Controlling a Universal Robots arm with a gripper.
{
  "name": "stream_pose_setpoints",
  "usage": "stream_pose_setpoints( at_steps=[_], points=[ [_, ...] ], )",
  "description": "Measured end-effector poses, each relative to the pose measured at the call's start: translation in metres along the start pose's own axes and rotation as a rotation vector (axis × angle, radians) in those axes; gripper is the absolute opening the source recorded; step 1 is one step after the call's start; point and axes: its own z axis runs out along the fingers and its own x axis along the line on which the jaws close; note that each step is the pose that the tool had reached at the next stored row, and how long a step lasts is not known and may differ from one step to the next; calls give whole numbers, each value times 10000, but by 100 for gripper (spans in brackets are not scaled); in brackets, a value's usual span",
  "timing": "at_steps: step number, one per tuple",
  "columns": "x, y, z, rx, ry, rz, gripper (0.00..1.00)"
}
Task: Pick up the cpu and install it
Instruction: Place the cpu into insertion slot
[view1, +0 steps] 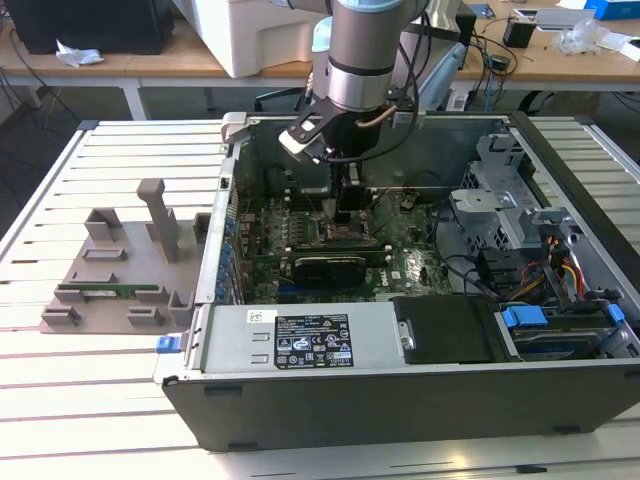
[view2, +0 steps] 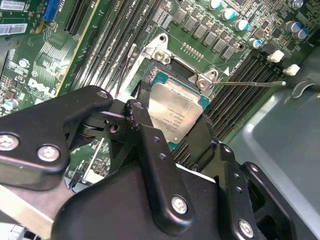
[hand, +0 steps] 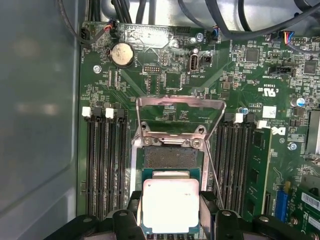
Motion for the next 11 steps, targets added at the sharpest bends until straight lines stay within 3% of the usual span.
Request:
stream_pose_setpoints(
  at_steps=[11],
  points=[
    [2,6,98,-1,0,0,54]
  ],
)
